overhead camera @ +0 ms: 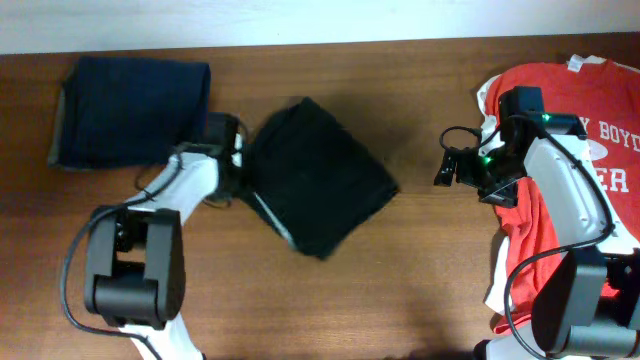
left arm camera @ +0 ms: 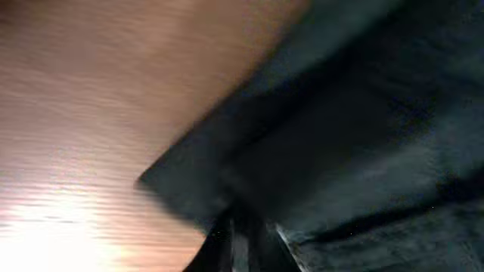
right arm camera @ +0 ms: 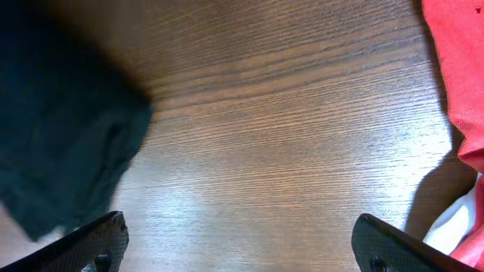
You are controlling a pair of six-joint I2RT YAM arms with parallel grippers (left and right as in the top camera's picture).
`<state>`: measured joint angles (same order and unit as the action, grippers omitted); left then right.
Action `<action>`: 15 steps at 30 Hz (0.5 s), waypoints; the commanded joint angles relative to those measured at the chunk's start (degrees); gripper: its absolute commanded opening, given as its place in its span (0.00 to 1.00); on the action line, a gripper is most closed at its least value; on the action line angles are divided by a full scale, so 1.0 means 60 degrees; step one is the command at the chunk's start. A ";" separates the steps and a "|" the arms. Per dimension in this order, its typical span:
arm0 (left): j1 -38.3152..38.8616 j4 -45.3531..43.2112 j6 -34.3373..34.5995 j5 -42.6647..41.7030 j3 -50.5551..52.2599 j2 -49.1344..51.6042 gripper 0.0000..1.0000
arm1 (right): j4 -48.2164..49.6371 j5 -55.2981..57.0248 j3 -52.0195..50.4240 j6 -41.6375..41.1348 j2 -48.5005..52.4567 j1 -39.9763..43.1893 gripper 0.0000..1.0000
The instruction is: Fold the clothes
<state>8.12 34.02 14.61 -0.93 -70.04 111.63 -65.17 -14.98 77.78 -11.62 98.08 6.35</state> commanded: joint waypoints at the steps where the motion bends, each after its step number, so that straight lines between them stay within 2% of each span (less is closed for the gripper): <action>1: -0.0521 0.0849 -0.0193 0.0907 -0.2331 0.0364 0.25 | 0.0004 0.0113 0.0055 0.0040 -0.0036 0.0011 0.98; 3: -0.0229 0.3330 -0.0226 -0.0288 -0.4976 0.0109 0.31 | 0.0004 0.0113 0.0055 0.0040 -0.0033 0.0011 0.98; 4: -0.0069 0.4095 -0.0204 -0.0623 -0.5453 0.0036 0.34 | 0.0004 0.0113 0.0055 0.0044 -0.0036 0.0011 0.98; 5: 0.0739 0.5785 -0.0193 -0.0936 -0.5676 -0.0087 0.38 | 0.0004 0.0113 0.0055 0.0040 -0.0036 0.0011 0.98; 6: 0.1217 0.6306 -0.0197 -0.0922 -0.5541 -0.0066 0.39 | 0.0004 0.0113 0.0055 0.0040 -0.0033 0.0011 0.98; 8: 0.1887 0.6477 -0.0193 -0.1071 -0.5198 -0.0066 0.36 | 0.0004 0.0113 0.0055 0.0040 -0.0036 0.0011 0.98; 10: 0.2710 0.6328 -0.0193 -0.1133 -0.4630 -0.0066 0.07 | 0.0004 0.0113 0.0055 0.0040 -0.0036 0.0011 0.98; 11: 0.3126 0.6182 -0.0076 -0.1137 -0.4233 -0.0062 0.01 | 0.0004 0.0113 0.0055 0.0040 -0.0033 0.0011 0.98; 15: 0.4386 0.4583 -0.0073 -0.1140 -0.2437 -0.0062 0.01 | 0.0004 0.0113 0.0055 0.0044 -0.0036 0.0011 0.98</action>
<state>31.35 64.55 13.98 -7.11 -89.76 111.20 -65.14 -14.79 77.73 -11.57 98.08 6.35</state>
